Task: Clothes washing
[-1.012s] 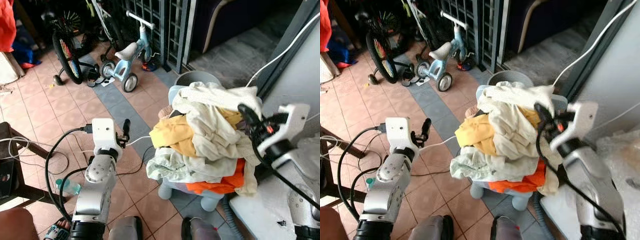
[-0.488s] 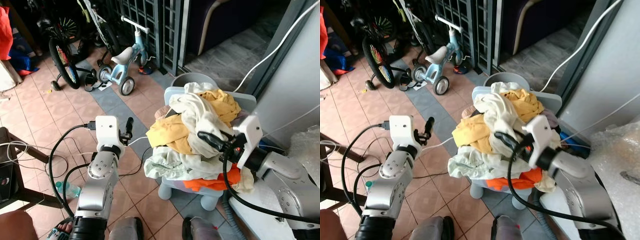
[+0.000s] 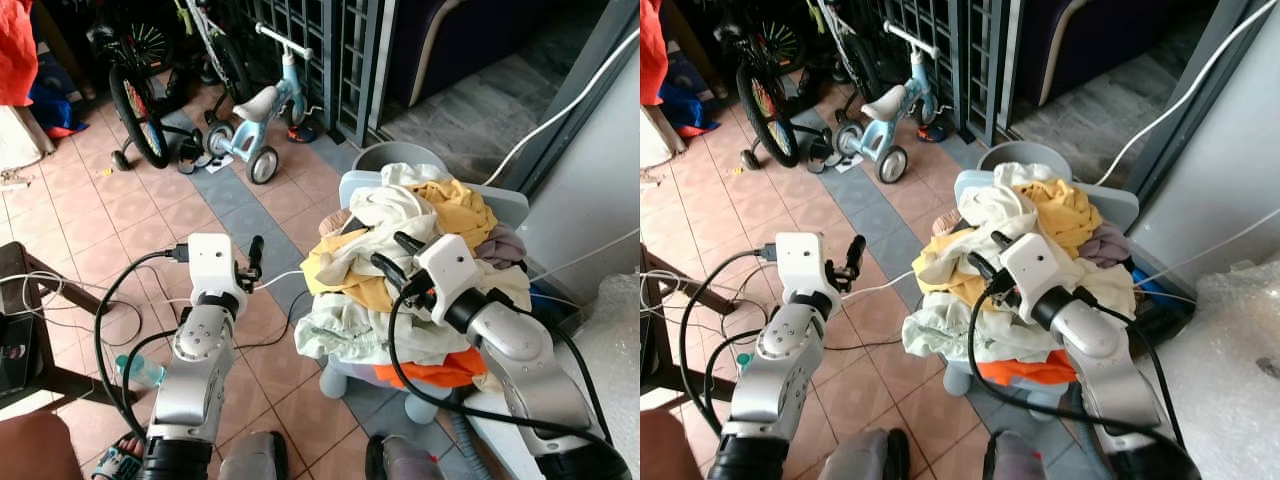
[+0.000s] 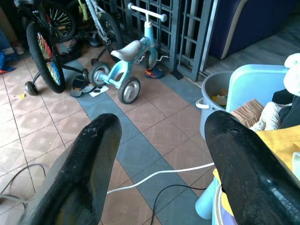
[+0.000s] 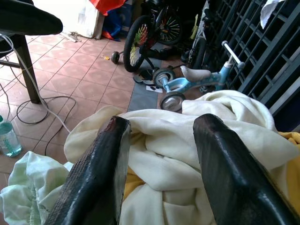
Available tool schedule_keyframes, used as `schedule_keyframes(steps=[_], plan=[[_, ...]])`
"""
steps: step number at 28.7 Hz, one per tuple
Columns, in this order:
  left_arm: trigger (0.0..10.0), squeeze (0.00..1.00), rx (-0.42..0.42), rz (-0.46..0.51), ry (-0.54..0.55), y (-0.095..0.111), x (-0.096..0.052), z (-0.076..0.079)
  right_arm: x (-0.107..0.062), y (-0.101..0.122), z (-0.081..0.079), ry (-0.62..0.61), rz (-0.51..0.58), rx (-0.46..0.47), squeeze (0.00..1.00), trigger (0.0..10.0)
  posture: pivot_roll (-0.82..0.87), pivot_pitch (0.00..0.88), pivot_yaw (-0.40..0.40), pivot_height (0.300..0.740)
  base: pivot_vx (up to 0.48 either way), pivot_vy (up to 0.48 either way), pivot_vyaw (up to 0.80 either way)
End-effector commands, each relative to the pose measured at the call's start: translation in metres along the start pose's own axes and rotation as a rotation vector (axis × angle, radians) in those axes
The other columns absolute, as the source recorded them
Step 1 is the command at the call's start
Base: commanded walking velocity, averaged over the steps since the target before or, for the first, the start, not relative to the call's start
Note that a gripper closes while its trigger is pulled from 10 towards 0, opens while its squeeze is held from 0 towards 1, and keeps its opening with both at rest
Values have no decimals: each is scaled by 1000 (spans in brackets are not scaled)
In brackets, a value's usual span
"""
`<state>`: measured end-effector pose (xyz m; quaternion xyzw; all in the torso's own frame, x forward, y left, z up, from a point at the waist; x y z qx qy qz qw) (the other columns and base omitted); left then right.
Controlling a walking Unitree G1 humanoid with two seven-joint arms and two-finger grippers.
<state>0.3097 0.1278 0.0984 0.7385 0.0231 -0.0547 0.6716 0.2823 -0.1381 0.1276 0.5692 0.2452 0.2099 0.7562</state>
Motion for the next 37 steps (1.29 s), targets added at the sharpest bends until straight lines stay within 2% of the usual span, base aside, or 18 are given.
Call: schedule_keyframes(steps=[1, 5, 8, 10, 11, 12, 13, 14, 17, 18, 22, 27, 33, 37], plan=[[10000, 0, 12, -7, 2, -2, -1, -1, -4, 4, 3, 15, 15, -28, 1000, 10000, -42, 107, 81, 740, 0, 0, 0], [10000, 0, 12, -8, -2, -2, -1, 0, -6, 2, 10, 7, 4, -53, 1000, 10000, -44, 107, 82, 740, 0, 0, 0], [10000, 0, 13, -9, -4, -2, 0, 0, -5, -12, 10, 5, -60, -124, 1000, 10000, -39, 108, 82, 740, 0, 0, 0], [10000, 0, 13, -9, -4, -2, 0, 0, -4, -16, 8, 5, -79, -139, 1000, 10000, -37, 108, 81, 740, 0, 0, 0], [10000, 0, 13, -8, -2, -2, 0, 0, -1, -26, 6, -9, -118, -167, 1000, 10000, -33, 108, 80, 740, 0, 0, 0], [10000, 0, 13, -8, 0, -2, -1, 0, 0, -32, 3, -6, -143, -163, 600, 10000, -31, 108, 81, 740, 0, 0, 0], [10000, 0, 13, -8, 1, -2, -1, -1, 0, -37, 0, 0, -159, -159, 600, 10000, -31, 108, 81, 740, 0, 0, 0], [10000, 0, 13, -8, 3, -2, -1, -1, 1, -50, -7, 20, -208, -140, 0, 10000, -28, 110, 81, 740, 0, 0, 0], [10000, 0, 13, -9, 4, -2, -1, -1, 0, -59, -11, 18, -245, -119, 0, 10000, -26, 110, 79, 740, 0, 0, 0], [10000, 0, 13, -9, 5, -2, -1, -1, 0, -62, -10, 10, -251, -112, 0, 0, -26, 110, 79, 740, 0, 0, 0], [10000, 0, 12, -11, 5, -2, -1, -1, -2, -68, 4, -80, -274, -69, 0, 0, -31, 110, 78, 740, 0, 0, 0], [10000, 0, 11, -10, 2, -2, -1, 0, -2, -72, 14, -137, -286, -53, 0, 0, -33, 111, 78, 740, 0, 0, 0], [10000, 0, 9, -11, 4, -2, -1, 0, -3, -74, 14, -153, -282, -14, 0, 0, -32, 111, 77, 740, 0, 0, 0], [10000, 0, 8, -11, 5, -2, -1, 0, -1, -72, 5, -100, -255, 28, 0, 0, -32, 112, 77, 740, 0, 0, 0]])
Point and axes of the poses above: a point about 5 cm out from each wrist's last joint towards the gripper, its own x axis pointing out of the wrist towards the gripper, its own y axis along the axis of the wrist's last joint, z = x × y, the point moved 3 cm from there along x, pointing out of the wrist towards the gripper, and after that the axes turned 7 degrees about x, right-handed, at the moved point
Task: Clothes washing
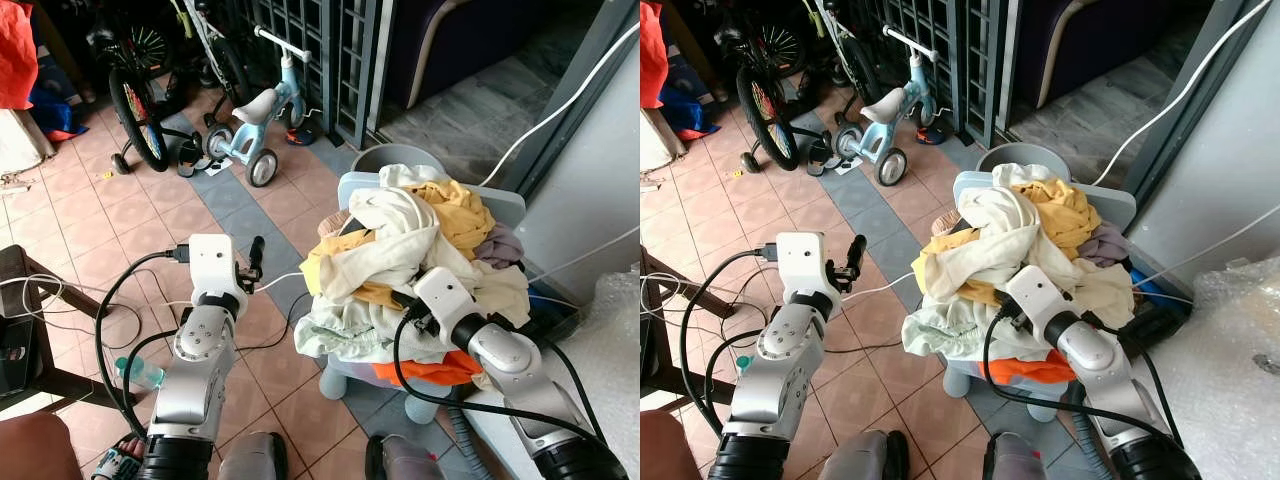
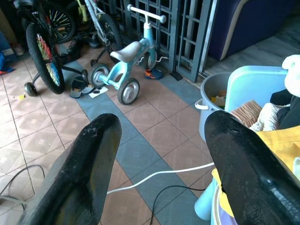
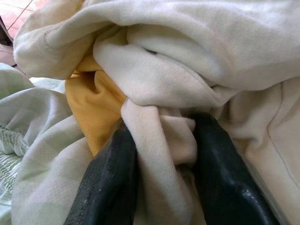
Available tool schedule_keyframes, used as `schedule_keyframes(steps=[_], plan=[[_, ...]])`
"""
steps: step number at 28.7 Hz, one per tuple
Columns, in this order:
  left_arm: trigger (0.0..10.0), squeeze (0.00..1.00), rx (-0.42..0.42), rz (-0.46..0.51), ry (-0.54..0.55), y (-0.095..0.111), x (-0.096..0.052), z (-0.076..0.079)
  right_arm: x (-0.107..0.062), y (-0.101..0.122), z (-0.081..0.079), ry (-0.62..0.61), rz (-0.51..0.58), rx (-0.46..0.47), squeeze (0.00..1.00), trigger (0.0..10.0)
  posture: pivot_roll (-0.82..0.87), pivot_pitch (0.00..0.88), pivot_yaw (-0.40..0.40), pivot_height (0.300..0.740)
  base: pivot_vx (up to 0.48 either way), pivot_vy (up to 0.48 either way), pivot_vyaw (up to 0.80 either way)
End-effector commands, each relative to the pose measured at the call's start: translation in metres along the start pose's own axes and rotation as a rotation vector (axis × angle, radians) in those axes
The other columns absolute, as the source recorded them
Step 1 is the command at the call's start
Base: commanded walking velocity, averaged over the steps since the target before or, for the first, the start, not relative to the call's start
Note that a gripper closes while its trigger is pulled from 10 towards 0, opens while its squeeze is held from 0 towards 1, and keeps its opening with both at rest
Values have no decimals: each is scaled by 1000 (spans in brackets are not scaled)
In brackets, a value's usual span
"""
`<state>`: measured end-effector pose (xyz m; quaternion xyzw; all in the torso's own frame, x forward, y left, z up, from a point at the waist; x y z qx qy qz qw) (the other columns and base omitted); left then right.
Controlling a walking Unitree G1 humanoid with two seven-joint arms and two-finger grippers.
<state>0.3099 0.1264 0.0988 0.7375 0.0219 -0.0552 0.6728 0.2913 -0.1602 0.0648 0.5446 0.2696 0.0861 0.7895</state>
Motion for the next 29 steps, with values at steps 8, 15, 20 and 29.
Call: schedule_keyframes(steps=[8, 15, 20, 29], plan=[[10000, 0, 10, -14, 1, -3, 0, -1, -9, 6, -20, 217, 53, 133, 0, 0, -35, 113, 78, 740, 0, 0, 0], [10000, 0, 12, -16, 0, -3, 0, -1, -10, 5, -18, 239, 56, 151, 0, 5765, -32, 112, 79, 740, 0, 0, 0], [10000, 0, 15, -18, -1, -3, 1, 0, -10, 8, -18, 250, 75, 203, 1000, 10000, -34, 112, 78, 740, 0, 0, 0], [10000, 0, 15, -19, -4, -3, 1, 1, -10, 14, -5, 214, 116, 230, 0, 10000, -35, 110, 80, 740, 0, 0, 0]])
Point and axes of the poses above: a point about 5 cm out from each wrist's last joint towards the gripper, its own x axis pointing out of the wrist towards the gripper, its own y axis along the axis of the wrist's last joint, z = x × y, the point moved 3 cm from there along x, pointing out of the wrist towards the gripper, and after that the axes turned 7 degrees about x, right-handed, at the moved point
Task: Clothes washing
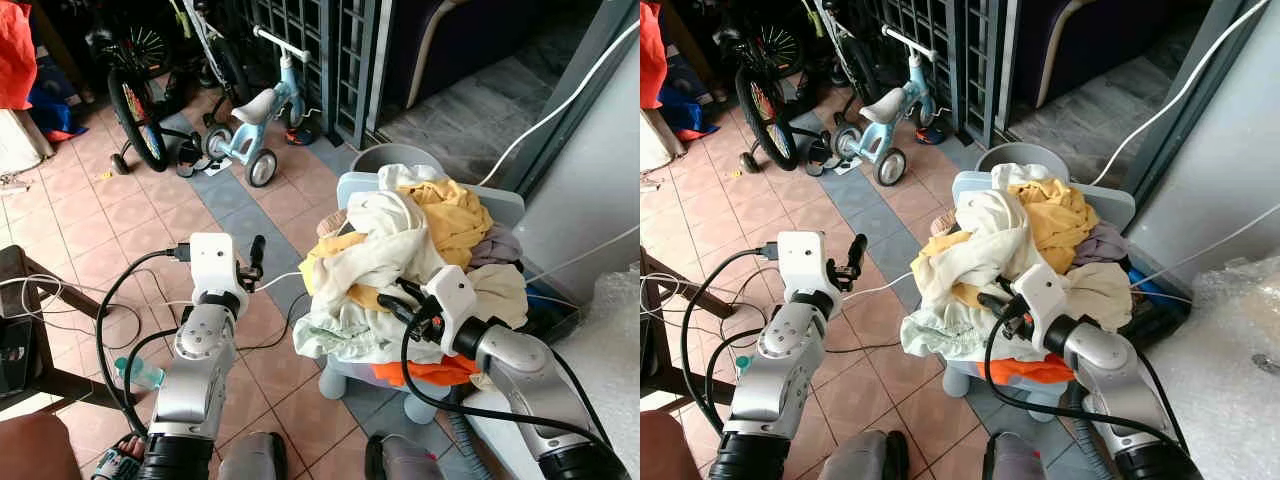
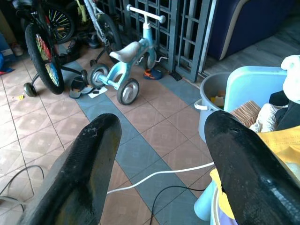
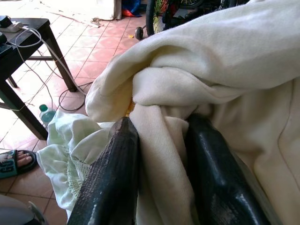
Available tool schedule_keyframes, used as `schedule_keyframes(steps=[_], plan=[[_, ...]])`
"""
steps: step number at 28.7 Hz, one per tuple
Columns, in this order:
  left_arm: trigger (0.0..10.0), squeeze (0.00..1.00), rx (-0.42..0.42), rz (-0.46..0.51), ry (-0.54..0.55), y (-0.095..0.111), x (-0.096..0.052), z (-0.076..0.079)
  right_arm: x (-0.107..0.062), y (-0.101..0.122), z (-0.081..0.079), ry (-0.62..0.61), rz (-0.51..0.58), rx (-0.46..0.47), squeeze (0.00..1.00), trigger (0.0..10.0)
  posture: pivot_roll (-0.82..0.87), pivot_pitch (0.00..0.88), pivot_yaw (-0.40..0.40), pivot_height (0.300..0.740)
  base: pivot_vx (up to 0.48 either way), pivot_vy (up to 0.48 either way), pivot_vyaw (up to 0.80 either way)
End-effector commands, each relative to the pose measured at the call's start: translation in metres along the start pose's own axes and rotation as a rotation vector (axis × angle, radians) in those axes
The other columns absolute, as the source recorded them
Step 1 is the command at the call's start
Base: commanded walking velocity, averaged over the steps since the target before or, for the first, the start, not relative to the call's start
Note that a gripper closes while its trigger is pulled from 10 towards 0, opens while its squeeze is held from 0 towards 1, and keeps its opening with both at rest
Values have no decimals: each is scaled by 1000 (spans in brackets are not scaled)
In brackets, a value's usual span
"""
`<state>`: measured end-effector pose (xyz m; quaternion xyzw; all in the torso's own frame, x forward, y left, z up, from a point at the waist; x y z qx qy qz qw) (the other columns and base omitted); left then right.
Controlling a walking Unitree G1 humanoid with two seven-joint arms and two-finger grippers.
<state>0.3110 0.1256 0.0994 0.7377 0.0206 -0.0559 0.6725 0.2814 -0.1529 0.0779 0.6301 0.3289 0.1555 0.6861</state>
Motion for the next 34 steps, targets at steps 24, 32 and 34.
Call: schedule_keyframes(steps=[24, 32, 34], plan=[[10000, 0, 12, -18, -1, -4, 0, 1, 1, 11, 28, -274, 88, -25, 0, 0, -37, 104, 75, 740, 0, 0, 0], [10000, 0, 8, -9, 24, -2, 0, 1, -12, 30, 30, -551, 280, 115, 0, 0, -44, 94, 71, 740, 0, 0, 0], [10000, 0, 7, -11, 21, -3, 0, 1, -15, 35, 29, -586, 320, 135, 0, 0, -48, 92, 73, 740, 0, 0, 0]])
Point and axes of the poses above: a point about 5 cm out from each wrist's last joint towards the gripper, its own x axis pointing out of the wrist towards the gripper, its own y axis along the axis of the wrist's last joint, z = x × y, the point moved 3 cm from there along x, pointing out of the wrist towards the gripper, and after that the axes turned 7 degrees about x, right-handed, at the moved point
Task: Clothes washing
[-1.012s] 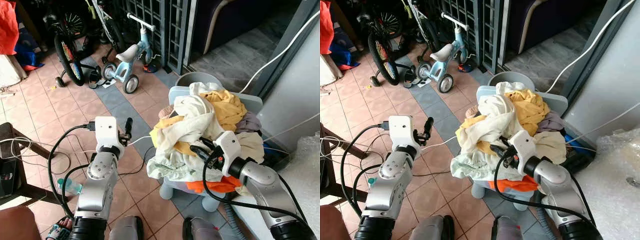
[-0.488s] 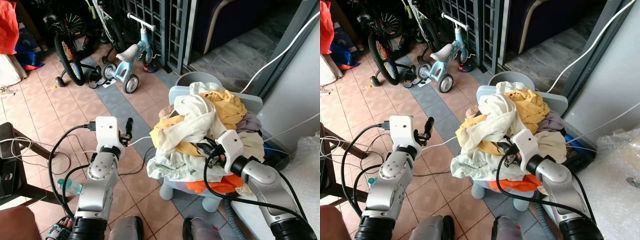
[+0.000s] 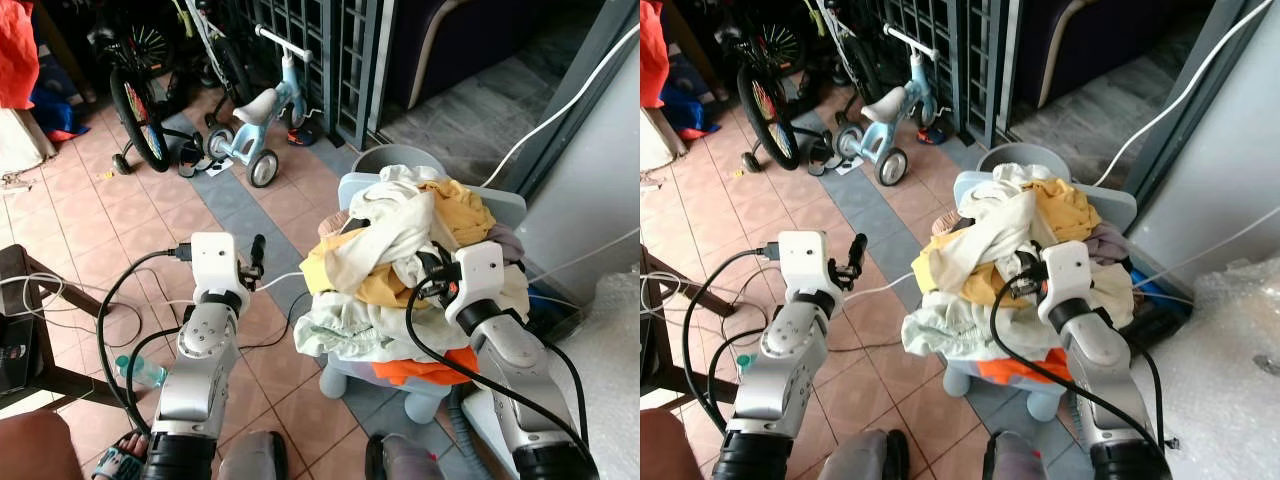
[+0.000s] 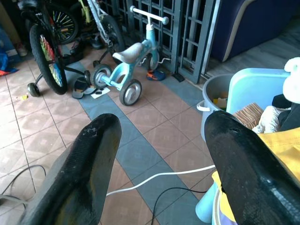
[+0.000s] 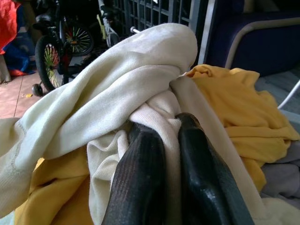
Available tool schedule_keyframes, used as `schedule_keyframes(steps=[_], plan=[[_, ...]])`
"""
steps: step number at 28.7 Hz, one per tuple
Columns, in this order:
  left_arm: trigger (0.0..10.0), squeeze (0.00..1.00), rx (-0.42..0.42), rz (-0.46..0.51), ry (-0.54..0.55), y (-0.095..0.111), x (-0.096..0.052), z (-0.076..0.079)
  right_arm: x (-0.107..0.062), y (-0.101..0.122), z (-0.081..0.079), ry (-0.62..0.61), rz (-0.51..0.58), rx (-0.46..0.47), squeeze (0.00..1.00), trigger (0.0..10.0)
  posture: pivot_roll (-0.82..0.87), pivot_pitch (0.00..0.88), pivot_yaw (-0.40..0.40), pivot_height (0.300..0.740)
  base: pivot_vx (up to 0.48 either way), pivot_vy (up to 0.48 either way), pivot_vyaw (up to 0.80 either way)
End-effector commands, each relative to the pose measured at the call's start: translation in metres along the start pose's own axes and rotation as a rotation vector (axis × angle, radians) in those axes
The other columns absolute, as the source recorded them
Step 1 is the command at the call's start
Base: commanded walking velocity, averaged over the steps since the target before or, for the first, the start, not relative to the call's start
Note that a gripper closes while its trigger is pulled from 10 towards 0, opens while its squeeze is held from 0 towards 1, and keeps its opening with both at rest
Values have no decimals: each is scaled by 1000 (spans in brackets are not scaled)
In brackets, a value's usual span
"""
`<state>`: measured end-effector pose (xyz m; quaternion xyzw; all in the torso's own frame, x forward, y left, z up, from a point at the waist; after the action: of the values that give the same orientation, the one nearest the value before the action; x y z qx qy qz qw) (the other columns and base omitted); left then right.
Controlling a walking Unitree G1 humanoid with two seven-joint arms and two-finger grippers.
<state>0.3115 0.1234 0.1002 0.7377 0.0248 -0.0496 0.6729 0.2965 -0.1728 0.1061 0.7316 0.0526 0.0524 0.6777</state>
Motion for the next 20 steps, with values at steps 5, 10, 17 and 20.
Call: schedule_keyframes(steps=[5, 10, 17, 20], plan=[[10000, 0, 9, -12, -3, -4, 1, 2, -1, 30, 1, -97, 123, 42, 0, 196, -55, 90, 83, 740, 0, 0, 0], [10000, 0, 9, -8, -8, -3, 1, 2, 0, 51, -10, -83, 163, 5, 0, 10000, -61, 91, 89, 740, 0, 0, 0], [10000, 0, 3, -5, -15, -3, 2, 4, -1, 52, -6, -143, 155, -38, 0, 10000, -62, 93, 89, 740, 0, 0, 0], [10000, 0, -6, 5, -19, -1, 2, 5, -1, 48, -3, -162, 136, -44, 0, 10000, -59, 93, 89, 740, 0, 0, 0]])
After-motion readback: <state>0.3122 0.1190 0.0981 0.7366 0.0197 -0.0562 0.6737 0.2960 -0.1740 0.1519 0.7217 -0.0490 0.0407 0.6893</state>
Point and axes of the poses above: a point about 5 cm out from each wrist's last joint towards the gripper, its own x axis pointing out of the wrist towards the gripper, its own y axis along the axis of the wrist's last joint, z = x × y, the point moved 3 cm from there along x, pointing out of the wrist towards the gripper, and after that the axes turned 7 degrees about x, right-handed, at the moved point
